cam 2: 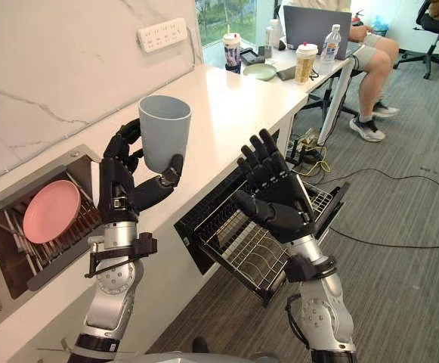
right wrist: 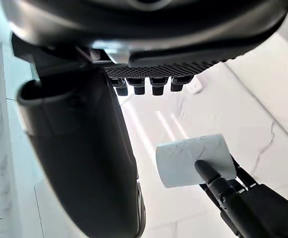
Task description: Walk over to the sink, pick up the cup, carry it to the dishwasher, place the cup inside the dishwasher, then close the dishwasher door
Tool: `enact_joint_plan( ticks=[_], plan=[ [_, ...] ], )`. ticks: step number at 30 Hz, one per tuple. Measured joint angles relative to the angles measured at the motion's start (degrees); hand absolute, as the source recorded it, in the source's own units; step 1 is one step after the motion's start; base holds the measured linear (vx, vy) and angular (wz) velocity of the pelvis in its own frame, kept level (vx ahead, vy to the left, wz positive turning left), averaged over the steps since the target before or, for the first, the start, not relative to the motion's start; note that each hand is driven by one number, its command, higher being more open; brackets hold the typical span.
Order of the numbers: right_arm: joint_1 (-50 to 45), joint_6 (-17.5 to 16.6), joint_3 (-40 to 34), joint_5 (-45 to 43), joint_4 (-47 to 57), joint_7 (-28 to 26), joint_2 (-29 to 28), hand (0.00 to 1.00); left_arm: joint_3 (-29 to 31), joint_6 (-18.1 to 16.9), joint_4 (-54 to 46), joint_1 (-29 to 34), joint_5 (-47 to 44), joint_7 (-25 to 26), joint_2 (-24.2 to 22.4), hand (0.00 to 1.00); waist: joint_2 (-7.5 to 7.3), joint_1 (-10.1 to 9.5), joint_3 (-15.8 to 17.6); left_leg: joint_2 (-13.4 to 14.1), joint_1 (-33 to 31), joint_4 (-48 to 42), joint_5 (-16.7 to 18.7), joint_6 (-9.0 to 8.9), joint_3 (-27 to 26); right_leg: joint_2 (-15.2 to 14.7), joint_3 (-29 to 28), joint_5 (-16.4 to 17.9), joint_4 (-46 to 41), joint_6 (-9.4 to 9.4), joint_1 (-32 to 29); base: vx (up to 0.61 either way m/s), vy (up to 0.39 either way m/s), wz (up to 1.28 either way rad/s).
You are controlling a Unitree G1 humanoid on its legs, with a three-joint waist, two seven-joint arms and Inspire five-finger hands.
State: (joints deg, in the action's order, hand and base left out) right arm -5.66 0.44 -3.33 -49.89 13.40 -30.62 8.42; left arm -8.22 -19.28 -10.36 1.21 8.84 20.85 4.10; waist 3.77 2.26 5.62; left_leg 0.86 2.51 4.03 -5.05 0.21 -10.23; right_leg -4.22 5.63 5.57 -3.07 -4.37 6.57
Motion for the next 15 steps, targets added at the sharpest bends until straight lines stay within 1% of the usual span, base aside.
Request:
enact_joint_plan(
  ticks=[6,10,15],
  plan=[
    [1.7,1.8,2.5,-2.9,0.0,4.4,0.1,1.0,-0.8,-1.1,0.1,-1.2,4.8,2.2,0.5,0.0,-0.7,-0.21,-0.7,-0.3,-0.1,0.8,-1.0,0.23,0.3,-0.1,0.6,-0.5,0.4,-0.04,-0.2,-0.03,0.008,0.03],
    [3.1,1.9,3.7,-2.9,0.1,6.7,0.1,1.0,-2.0,-1.1,0.4,-2.2,6.0,3.1,0.5,0.0,-1.04,-0.21,-0.9,-0.7,-0.2,0.8,-1.4,0.46,0.9,-0.4,1.1,-0.6,0.4,-0.15,0.0,-0.02,0.018,0.09],
    [5.3,2.3,4.1,-2.7,0.1,11.9,0.1,1.0,-4.7,-1.0,1.8,-3.4,7.0,3.6,0.7,0.0,-1.17,-0.41,-1.0,-1.3,-0.4,0.9,-1.9,0.95,1.8,-0.9,2.0,-0.8,0.4,-0.33,0.3,-0.01,0.016,0.1]
  ],
)
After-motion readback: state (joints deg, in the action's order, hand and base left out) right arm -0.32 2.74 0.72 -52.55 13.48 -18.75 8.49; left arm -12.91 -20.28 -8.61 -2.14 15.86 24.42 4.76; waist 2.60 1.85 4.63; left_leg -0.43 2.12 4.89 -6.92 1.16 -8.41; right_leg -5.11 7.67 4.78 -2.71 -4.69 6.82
